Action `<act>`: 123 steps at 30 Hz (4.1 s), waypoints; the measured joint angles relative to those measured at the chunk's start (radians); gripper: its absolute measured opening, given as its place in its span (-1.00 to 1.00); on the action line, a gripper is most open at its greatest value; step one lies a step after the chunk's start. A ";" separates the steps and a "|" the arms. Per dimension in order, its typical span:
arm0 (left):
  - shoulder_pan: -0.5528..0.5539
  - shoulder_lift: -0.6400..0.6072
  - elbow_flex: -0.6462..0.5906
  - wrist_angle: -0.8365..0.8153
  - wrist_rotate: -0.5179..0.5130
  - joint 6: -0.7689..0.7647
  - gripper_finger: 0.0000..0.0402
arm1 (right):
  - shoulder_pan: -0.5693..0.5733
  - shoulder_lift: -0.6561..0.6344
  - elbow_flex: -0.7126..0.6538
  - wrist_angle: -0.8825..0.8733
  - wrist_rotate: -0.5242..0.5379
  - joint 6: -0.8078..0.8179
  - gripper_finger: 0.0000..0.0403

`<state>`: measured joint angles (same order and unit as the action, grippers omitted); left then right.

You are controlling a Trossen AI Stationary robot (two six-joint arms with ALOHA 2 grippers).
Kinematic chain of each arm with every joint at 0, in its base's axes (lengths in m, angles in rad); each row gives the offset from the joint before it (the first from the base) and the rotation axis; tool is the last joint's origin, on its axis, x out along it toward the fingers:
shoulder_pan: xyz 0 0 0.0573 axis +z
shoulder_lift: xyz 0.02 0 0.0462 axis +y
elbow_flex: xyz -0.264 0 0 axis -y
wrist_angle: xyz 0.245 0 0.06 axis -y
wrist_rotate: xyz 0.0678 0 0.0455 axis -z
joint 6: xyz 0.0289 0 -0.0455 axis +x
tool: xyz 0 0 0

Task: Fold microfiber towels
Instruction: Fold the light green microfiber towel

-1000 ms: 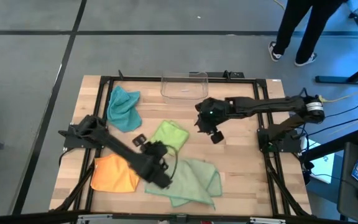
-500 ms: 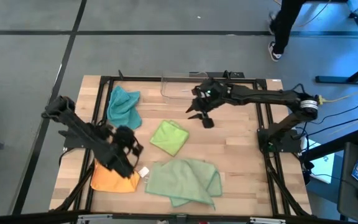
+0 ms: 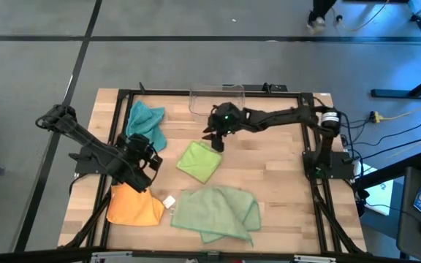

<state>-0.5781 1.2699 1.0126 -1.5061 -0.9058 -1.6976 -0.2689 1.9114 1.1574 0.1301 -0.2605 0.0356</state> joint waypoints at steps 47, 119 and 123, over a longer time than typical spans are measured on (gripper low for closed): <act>0.000 0.004 -0.173 0.188 0.001 -0.001 -0.56 | 0.078 0.280 0.295 -0.211 0.226 0.094 -0.25; 0.000 0.005 -0.173 0.192 0.003 0.006 -0.56 | 0.070 0.194 0.284 -0.361 0.425 0.117 -0.80; 0.000 0.005 -0.173 0.202 0.004 0.006 -0.56 | 0.067 0.194 0.284 -0.360 0.425 0.116 -0.57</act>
<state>-0.5781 1.2747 0.8394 -1.3037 -0.9019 -1.6913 -0.2020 2.1056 1.4410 -0.2302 0.1646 0.1513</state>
